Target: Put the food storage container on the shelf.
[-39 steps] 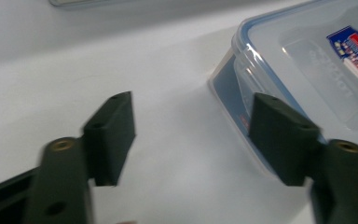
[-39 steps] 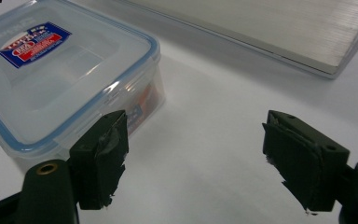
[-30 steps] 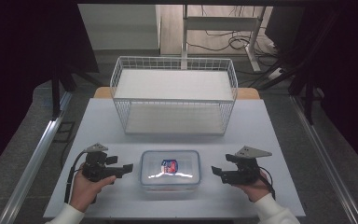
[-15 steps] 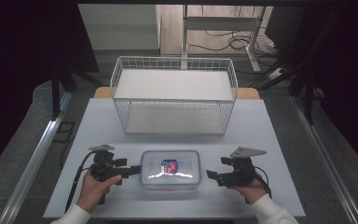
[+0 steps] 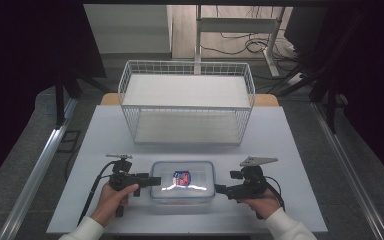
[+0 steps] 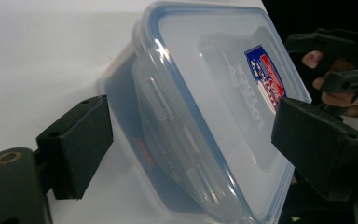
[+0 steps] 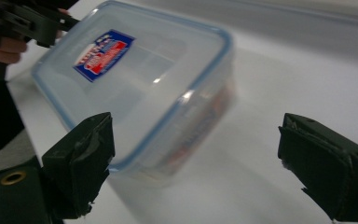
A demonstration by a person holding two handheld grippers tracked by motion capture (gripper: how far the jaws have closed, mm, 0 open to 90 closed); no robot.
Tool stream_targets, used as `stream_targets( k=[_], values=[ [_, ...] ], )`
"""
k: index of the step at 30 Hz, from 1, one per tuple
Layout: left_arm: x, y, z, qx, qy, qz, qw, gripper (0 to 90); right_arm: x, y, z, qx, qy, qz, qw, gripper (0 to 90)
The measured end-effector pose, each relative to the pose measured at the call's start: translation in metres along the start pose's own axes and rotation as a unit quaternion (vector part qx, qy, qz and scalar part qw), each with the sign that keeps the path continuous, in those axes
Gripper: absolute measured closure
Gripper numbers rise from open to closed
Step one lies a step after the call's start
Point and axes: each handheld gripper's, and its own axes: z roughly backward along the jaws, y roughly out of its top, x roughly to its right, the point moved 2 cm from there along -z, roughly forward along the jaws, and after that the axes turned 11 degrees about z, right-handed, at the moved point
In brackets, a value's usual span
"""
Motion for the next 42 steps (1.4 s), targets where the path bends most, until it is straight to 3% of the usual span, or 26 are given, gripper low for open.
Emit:
stream_targets(
  k=[6,9,16,22,27,30,36,42],
  values=[
    [0.000,0.000,-0.002,-0.005,-0.006,0.002,1.0000,13.3,-0.003,0.008,-0.019,-0.015,0.039,-0.040,0.9983,9.9],
    [-0.001,-0.001,-0.003,-0.008,-0.010,0.004,0.9999,13.8,0.002,0.011,-0.033,-0.030,0.066,-0.084,0.9938,9.5],
    [0.000,-0.002,-0.006,-0.021,-0.013,0.004,0.9997,17.2,0.007,0.011,-0.042,-0.033,0.093,-0.122,0.9876,14.0],
    [0.001,-0.003,-0.004,-0.015,-0.007,0.005,0.9998,24.6,0.008,0.008,-0.044,-0.041,0.098,-0.135,0.9851,21.9],
    [0.002,-0.003,-0.002,-0.014,-0.002,0.009,0.9999,29.4,0.012,0.007,-0.037,-0.030,0.101,-0.163,0.9810,34.8],
    [0.003,-0.004,0.000,-0.011,-0.001,0.011,0.9999,32.8,0.013,0.006,-0.035,-0.029,0.106,-0.174,0.9786,36.4],
    [0.006,-0.008,0.006,0.003,-0.005,0.019,0.9998,38.7,0.009,0.006,-0.030,-0.025,0.103,-0.167,0.9802,40.6],
    [0.012,-0.015,0.012,0.013,-0.003,0.008,0.9999,42.8,0.000,0.005,-0.022,-0.014,0.090,-0.147,0.9849,44.0]
  ],
)
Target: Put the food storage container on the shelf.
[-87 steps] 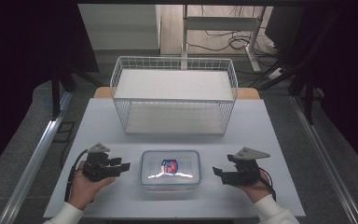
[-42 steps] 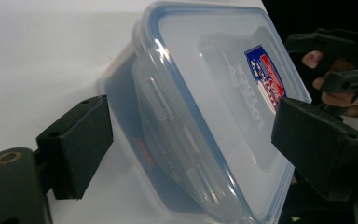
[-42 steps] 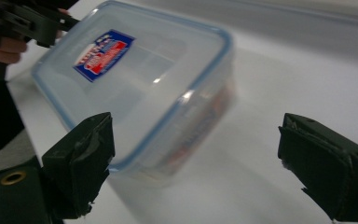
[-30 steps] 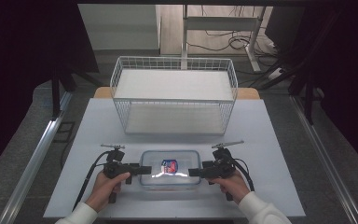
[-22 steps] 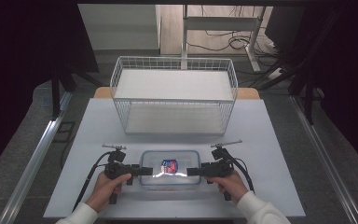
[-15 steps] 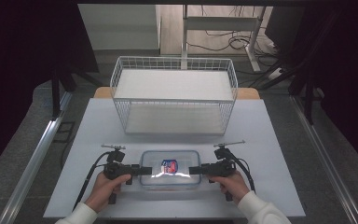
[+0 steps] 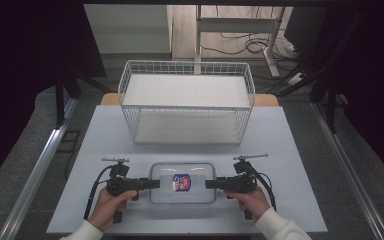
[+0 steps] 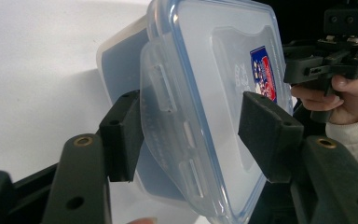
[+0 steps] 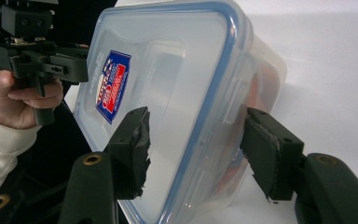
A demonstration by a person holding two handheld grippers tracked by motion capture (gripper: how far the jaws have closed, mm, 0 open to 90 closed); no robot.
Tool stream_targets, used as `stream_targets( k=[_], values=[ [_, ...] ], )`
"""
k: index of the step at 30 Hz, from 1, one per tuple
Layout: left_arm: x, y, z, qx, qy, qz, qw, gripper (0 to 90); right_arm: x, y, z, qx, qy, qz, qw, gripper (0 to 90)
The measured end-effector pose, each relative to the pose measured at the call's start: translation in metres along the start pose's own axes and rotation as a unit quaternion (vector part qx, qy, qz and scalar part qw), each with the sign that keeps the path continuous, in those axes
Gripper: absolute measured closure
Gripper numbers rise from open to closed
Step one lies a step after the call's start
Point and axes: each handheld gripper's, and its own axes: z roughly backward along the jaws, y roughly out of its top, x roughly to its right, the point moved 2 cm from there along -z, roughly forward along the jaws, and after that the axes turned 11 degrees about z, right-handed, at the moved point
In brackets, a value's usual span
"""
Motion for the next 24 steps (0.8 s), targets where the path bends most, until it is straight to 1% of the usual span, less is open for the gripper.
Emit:
stream_targets(
  k=[3,4,5,8,10,16,18,20,24],
  values=[
    [0.002,-0.002,0.003,0.000,0.000,-0.006,1.0000,44.3,-0.002,-0.002,0.003,0.005,0.000,0.007,1.0000,45.9],
    [0.003,-0.003,0.003,0.002,0.000,-0.007,1.0000,44.6,-0.004,-0.002,0.004,0.005,0.002,0.005,1.0000,46.4],
    [0.003,-0.003,0.004,0.001,-0.001,-0.009,1.0000,44.9,-0.004,-0.003,0.004,0.007,0.000,0.007,0.9999,46.8],
    [0.004,-0.004,0.005,0.000,-0.003,-0.012,0.9999,45.9,-0.006,-0.004,0.006,0.011,-0.001,0.005,0.9999,48.7],
    [0.004,-0.005,0.006,0.001,-0.005,-0.010,0.9999,46.7,-0.007,-0.005,0.007,0.012,0.000,-0.004,0.9999,49.3],
    [0.005,-0.006,0.007,0.001,-0.009,-0.010,0.9999,47.7,-0.008,-0.005,0.008,0.015,-0.001,-0.007,0.9999,50.0],
    [0.006,-0.006,0.008,0.001,-0.008,-0.014,0.9999,49.1,-0.008,-0.005,0.009,0.016,0.000,-0.010,0.9998,50.4],
    [0.009,-0.005,0.009,0.003,-0.002,-0.023,0.9997,49.1,-0.008,-0.005,0.010,0.018,-0.001,-0.012,0.9998,50.6],
    [0.011,-0.004,0.009,0.004,-0.002,-0.024,0.9997,49.0,-0.009,-0.004,0.011,0.024,0.000,-0.013,0.9996,50.9]
  ],
)
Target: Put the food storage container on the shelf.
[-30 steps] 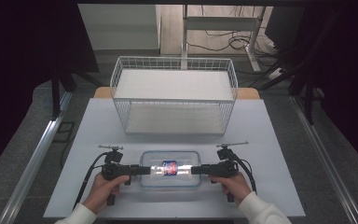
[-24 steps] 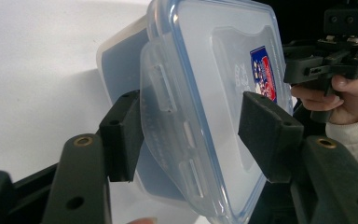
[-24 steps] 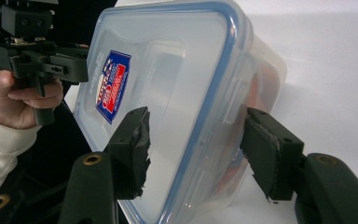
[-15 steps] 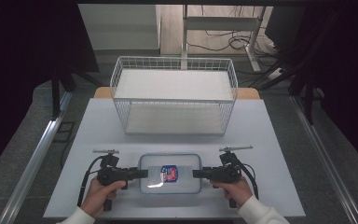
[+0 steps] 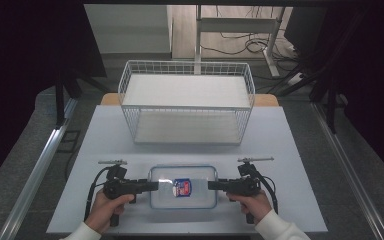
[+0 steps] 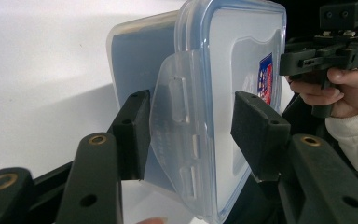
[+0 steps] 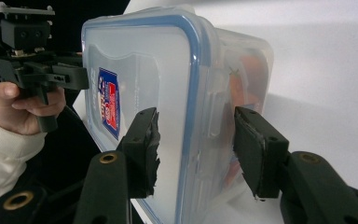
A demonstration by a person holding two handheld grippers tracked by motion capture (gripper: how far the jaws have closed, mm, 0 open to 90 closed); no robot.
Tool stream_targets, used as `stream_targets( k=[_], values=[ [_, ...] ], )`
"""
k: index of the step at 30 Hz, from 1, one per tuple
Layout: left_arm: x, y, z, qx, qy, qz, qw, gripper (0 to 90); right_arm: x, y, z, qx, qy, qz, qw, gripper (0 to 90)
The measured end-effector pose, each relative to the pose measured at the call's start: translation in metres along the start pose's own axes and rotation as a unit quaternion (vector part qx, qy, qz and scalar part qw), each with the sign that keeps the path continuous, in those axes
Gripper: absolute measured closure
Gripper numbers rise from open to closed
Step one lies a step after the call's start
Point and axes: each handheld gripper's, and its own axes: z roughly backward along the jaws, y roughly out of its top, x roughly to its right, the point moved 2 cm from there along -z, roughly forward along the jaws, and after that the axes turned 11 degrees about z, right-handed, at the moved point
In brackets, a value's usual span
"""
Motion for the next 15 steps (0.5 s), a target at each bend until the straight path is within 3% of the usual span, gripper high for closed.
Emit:
stream_targets(
  k=[15],
  values=[
    [0.003,0.014,0.001,0.010,-0.001,-0.009,0.9999,49.2,0.000,0.012,0.003,0.015,-0.006,0.020,0.9997,51.0]
  ],
)
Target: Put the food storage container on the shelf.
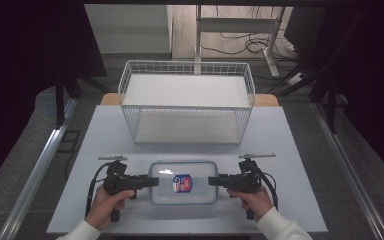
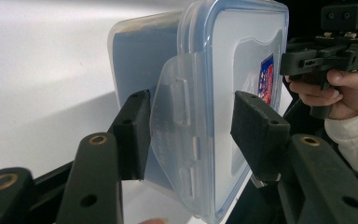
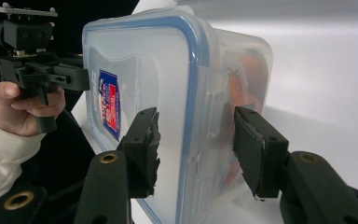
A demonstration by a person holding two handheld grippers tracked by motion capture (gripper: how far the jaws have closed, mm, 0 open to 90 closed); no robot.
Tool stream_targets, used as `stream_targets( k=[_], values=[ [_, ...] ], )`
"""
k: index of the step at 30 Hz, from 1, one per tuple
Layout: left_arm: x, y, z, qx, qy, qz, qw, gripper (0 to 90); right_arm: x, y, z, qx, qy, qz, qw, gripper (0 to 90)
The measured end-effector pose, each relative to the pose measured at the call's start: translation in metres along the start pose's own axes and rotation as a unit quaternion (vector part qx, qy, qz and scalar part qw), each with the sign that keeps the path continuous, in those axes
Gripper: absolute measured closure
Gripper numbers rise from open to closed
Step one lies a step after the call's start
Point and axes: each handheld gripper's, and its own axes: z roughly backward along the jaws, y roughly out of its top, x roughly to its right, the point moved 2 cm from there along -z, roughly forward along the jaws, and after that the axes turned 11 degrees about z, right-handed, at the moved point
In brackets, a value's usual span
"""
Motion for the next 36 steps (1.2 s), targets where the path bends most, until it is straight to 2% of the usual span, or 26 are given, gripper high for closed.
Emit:
stream_targets(
  k=[9,18,29,36],
  values=[
    [-0.003,0.022,-0.007,-0.003,0.000,-0.011,0.9999,49.3,0.012,0.015,-0.002,0.005,-0.004,0.009,0.9999,51.0],
    [-0.007,0.052,-0.013,0.000,-0.003,-0.023,0.9997,49.3,0.025,0.036,-0.003,0.018,-0.012,0.018,0.9996,51.0],
    [-0.022,0.088,-0.021,0.012,-0.004,-0.032,0.9994,49.4,0.048,0.066,-0.016,0.027,-0.014,0.030,0.9991,51.1],
    [-0.032,0.103,-0.030,0.018,-0.005,-0.038,0.9991,49.4,0.064,0.079,-0.023,0.029,-0.016,0.033,0.9989,51.1]
  ],
)
